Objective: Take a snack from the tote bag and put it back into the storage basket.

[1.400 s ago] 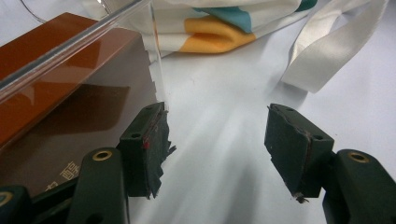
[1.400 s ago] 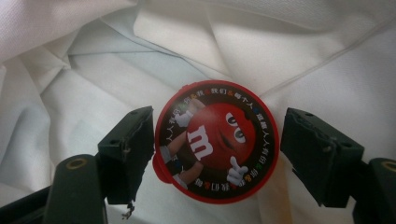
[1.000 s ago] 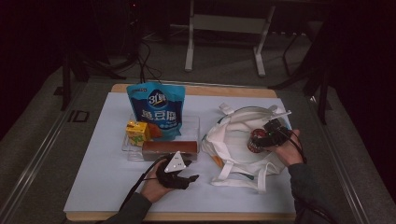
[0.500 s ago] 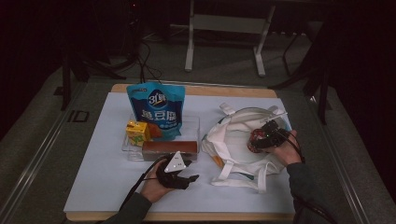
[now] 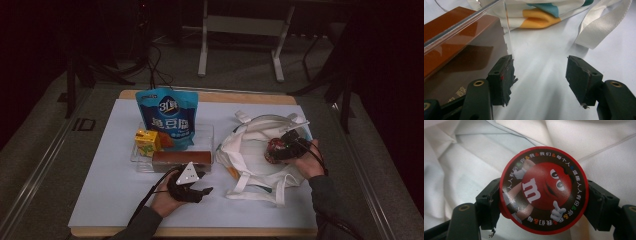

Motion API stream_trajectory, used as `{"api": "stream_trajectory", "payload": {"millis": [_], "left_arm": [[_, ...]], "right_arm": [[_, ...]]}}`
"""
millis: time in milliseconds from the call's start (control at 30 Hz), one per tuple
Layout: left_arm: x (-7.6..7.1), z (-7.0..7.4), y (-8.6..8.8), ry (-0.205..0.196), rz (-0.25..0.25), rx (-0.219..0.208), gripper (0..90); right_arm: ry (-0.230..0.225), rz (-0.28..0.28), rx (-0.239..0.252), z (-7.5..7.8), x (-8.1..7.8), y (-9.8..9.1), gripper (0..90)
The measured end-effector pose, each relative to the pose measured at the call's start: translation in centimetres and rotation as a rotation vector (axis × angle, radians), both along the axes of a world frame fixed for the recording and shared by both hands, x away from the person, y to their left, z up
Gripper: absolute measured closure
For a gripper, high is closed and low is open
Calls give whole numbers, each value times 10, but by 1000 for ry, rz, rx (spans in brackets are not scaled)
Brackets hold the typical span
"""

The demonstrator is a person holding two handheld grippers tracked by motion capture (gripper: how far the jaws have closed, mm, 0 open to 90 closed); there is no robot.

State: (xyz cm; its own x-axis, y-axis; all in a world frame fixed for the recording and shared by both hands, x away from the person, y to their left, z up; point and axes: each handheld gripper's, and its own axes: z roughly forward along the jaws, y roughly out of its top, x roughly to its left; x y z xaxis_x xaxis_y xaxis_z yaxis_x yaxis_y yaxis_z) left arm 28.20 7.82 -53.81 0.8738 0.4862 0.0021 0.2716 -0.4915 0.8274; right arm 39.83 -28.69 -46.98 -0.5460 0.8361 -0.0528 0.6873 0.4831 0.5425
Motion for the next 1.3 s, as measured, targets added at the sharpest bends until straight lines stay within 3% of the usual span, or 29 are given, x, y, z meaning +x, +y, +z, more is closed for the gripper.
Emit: {"api": "stream_trajectory", "payload": {"millis": [133,500,967,1300], "left_arm": [[0,0,0,0,0,-1,390],[0,0,0,1,0,-1,390],[0,0,0,-1,-2,1,390],[0,0,0,-1,-2,2,390]], "right_arm": [[1,0,27,3,-1,-2,255],[-3,31,40,10,-6,2,255],[-35,100,57,34,-15,20,255],[-52,116,68,48,-19,23,255]]}}
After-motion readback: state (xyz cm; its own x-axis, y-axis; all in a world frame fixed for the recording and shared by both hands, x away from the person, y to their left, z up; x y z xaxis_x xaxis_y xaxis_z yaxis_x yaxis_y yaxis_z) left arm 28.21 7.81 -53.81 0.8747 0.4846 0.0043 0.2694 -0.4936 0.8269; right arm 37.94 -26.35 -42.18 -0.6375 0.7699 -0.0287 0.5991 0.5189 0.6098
